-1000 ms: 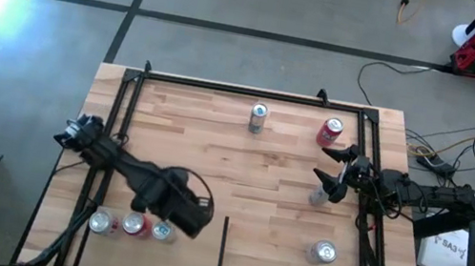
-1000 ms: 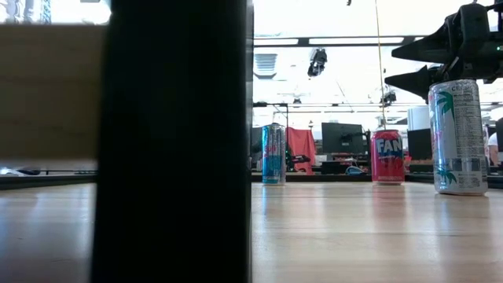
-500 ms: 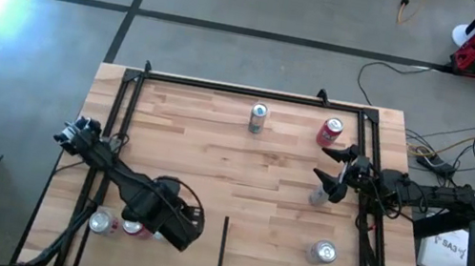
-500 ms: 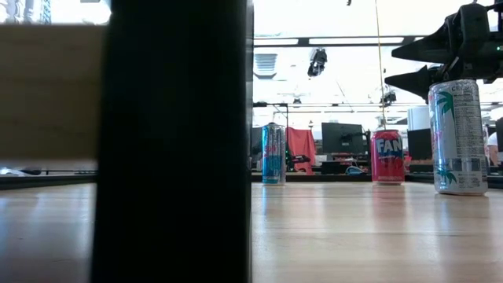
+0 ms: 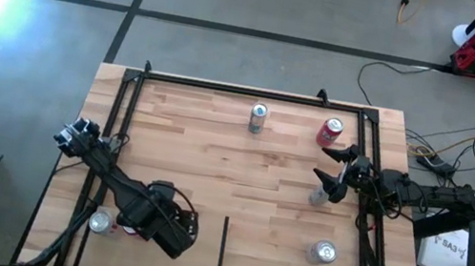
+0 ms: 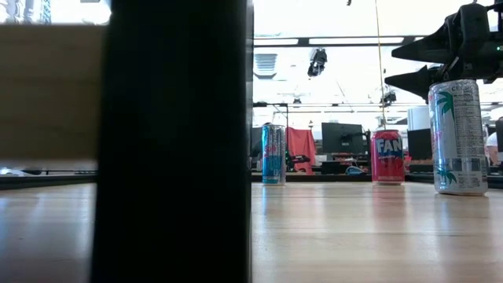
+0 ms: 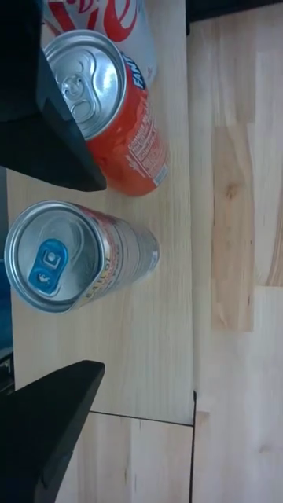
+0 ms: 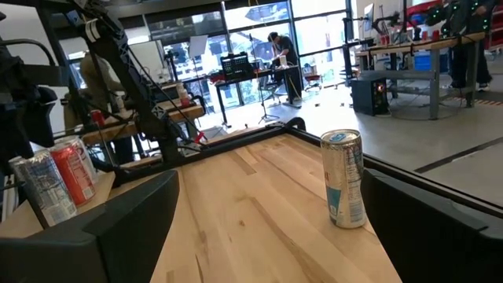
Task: Place canned beverage on shelf
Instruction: Adjust the soda cans on the shelf
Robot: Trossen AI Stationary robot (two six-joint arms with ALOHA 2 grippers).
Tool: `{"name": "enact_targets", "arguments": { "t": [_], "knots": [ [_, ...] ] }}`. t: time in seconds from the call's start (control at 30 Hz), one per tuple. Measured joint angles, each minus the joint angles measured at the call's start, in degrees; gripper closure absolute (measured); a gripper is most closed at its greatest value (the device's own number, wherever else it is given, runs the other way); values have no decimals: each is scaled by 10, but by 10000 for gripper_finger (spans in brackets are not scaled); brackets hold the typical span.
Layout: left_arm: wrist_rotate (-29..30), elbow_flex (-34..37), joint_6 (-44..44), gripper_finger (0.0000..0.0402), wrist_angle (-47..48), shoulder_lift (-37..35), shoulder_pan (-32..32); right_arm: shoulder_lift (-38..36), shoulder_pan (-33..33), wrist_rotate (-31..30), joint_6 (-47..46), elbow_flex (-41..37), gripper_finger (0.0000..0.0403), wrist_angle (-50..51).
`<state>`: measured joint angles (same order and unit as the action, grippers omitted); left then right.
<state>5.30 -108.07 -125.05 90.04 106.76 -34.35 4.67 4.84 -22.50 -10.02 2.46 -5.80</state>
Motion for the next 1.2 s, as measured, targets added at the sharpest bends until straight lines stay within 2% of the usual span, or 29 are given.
{"name": "enact_targets", "arguments": {
  "t": [0.23,0.53,0.93,1.07,1.2],
  "knots": [
    [2,2,14,46,0,-7,-4,0,0,0,1,0,21,0],
    [12,11,11,47,0,-65,-7,0,0,0,1,0,21,0],
    [-61,103,-97,47,0,-167,-18,0,0,0,0,0,21,0],
    [-65,128,-133,47,0,-197,-28,0,0,0,0,0,21,0],
    [-66,141,-129,47,0,-207,-44,0,0,0,0,0,21,0]
  ]
}}
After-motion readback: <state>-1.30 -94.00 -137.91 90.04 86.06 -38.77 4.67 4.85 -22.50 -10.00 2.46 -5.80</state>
